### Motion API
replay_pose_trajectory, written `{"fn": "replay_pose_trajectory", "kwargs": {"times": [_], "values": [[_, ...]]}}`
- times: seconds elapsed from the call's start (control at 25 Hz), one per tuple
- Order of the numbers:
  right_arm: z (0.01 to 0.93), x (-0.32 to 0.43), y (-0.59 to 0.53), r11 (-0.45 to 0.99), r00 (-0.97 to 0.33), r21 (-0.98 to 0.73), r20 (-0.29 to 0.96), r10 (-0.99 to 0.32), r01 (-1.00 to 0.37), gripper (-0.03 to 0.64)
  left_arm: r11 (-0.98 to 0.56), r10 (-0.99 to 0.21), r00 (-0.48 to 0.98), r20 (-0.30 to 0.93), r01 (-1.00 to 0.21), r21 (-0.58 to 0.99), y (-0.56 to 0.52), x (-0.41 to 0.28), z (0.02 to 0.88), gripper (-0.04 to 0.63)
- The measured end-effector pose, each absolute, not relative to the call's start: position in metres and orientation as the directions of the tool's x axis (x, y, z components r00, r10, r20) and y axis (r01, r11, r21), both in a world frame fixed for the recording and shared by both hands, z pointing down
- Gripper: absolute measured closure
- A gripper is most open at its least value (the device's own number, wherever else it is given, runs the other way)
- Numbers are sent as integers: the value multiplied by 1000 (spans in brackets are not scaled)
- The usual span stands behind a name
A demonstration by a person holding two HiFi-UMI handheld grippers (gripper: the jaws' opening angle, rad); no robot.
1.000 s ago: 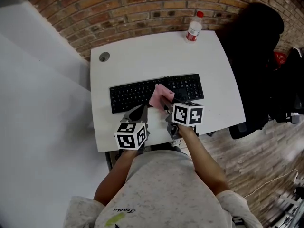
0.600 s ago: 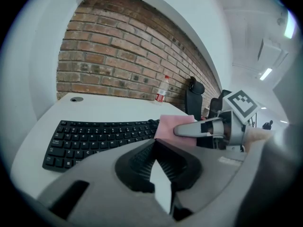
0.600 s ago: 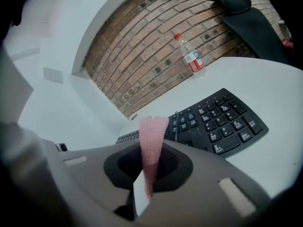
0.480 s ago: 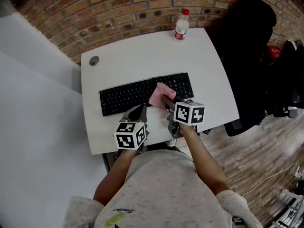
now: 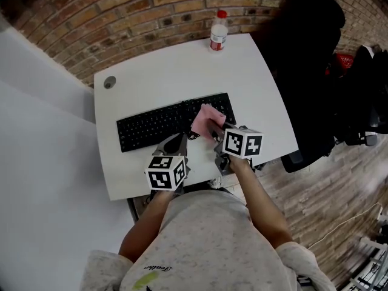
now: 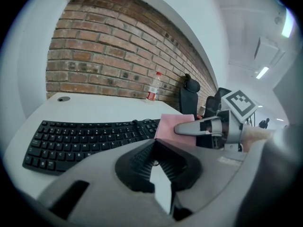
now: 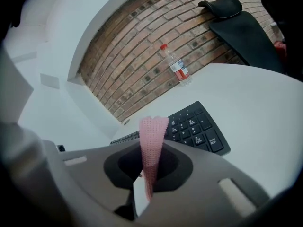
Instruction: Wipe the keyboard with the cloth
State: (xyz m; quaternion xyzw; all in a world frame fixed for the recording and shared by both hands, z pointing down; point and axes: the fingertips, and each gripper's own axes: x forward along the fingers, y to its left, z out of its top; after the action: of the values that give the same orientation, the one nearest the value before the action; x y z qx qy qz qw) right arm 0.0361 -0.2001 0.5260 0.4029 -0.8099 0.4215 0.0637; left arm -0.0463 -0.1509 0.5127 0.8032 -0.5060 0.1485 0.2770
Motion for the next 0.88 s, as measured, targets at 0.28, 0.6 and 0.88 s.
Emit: {"fn": "replay_pose_trajectory", "kwargs": {"times": [0.28,0.6,0.88], "values": [[533,60,-209,309,-656,-625,456,-602,-717,591,-336,-728,446,521,-894,296,-160,-27,515,598],[538,87,-217,291,-645,-626,462,-609,-724,591,-351,-719,457,524,-889,294,-170,-3,517,598],[541,111,-218,274,-630,-625,464,-622,-731,591,-366,-712,469,522,-883,293,-176,17,517,598]]}}
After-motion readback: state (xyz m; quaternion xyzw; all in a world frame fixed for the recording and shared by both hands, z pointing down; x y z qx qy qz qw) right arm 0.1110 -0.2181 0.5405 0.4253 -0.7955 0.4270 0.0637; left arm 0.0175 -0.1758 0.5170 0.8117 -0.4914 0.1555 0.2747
